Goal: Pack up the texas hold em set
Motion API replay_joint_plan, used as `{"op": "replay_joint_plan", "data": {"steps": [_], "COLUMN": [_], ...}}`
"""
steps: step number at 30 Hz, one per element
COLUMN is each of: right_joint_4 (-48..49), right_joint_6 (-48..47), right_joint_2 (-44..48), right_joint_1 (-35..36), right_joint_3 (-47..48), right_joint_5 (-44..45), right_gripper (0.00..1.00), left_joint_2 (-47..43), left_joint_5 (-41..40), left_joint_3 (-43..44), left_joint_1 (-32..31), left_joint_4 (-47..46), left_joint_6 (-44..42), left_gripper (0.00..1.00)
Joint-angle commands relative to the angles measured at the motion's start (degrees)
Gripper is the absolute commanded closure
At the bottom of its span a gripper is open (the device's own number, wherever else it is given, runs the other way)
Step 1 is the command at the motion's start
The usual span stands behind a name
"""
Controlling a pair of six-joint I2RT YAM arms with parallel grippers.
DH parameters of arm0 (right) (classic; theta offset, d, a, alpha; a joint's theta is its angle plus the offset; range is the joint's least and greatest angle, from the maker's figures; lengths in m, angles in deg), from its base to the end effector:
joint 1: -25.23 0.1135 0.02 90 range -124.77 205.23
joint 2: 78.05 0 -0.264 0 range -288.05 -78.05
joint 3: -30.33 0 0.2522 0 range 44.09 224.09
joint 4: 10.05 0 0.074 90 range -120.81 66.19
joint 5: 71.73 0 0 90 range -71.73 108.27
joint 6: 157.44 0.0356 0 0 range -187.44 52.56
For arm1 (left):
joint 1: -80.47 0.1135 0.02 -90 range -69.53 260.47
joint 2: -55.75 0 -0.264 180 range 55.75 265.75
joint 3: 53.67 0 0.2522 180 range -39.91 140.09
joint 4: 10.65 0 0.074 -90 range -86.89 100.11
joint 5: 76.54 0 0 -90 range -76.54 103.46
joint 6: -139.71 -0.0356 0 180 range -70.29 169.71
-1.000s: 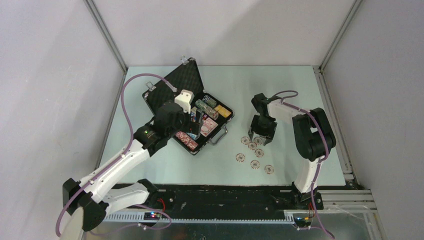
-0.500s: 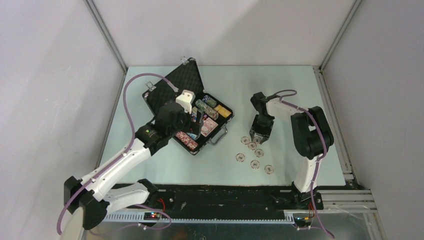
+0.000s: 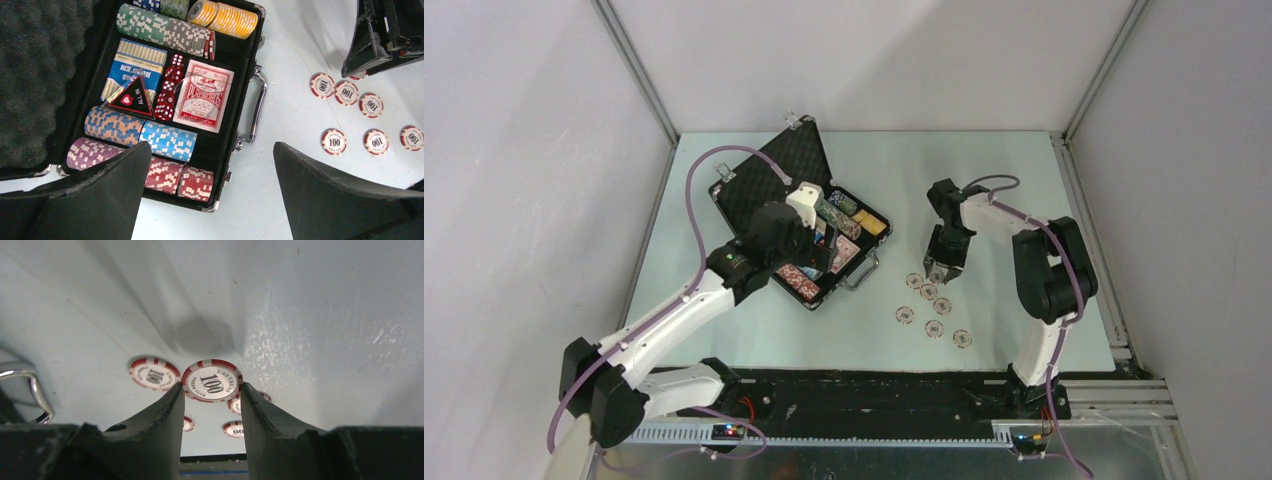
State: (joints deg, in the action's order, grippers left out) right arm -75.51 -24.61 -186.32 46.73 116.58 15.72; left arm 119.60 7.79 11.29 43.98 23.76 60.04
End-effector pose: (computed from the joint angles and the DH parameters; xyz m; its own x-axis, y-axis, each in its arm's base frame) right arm 0.3170 0.1266 0.1602 -0.9318 0.3629 -0.0020 0.3621 0.9301 0.0625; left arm 0.2009 -0.1442 0.2953 -0.5284 0.1689 -0.8320 0.4377 0.8939 -0.0965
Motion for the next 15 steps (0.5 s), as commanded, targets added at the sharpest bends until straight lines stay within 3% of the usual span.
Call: {"op": "replay_joint_plan", "data": {"steps": [1,15], "right_joint_4": [-1.5,-1.1], "right_joint_6": [-1.2,-3.7], "right_joint_2": [4.0,2.2], "right_joint_1": [0.7,5.2], "right_joint_3": [2.1,0.2], "right_joint_5": [-2.1,1.7], "right_gripper": [0.7,0.7], "left_joint_2": [0.8,1.0], "left_joint_5": [2.9,5.2], "left_joint_3": [1.7,0.8], "left_joint_1": [0.3,0.3], "left_joint_4": [-3.5,-4.3], "left_joint_6": [1.1,1.8], "left_gripper": [0.0,0.0]}}
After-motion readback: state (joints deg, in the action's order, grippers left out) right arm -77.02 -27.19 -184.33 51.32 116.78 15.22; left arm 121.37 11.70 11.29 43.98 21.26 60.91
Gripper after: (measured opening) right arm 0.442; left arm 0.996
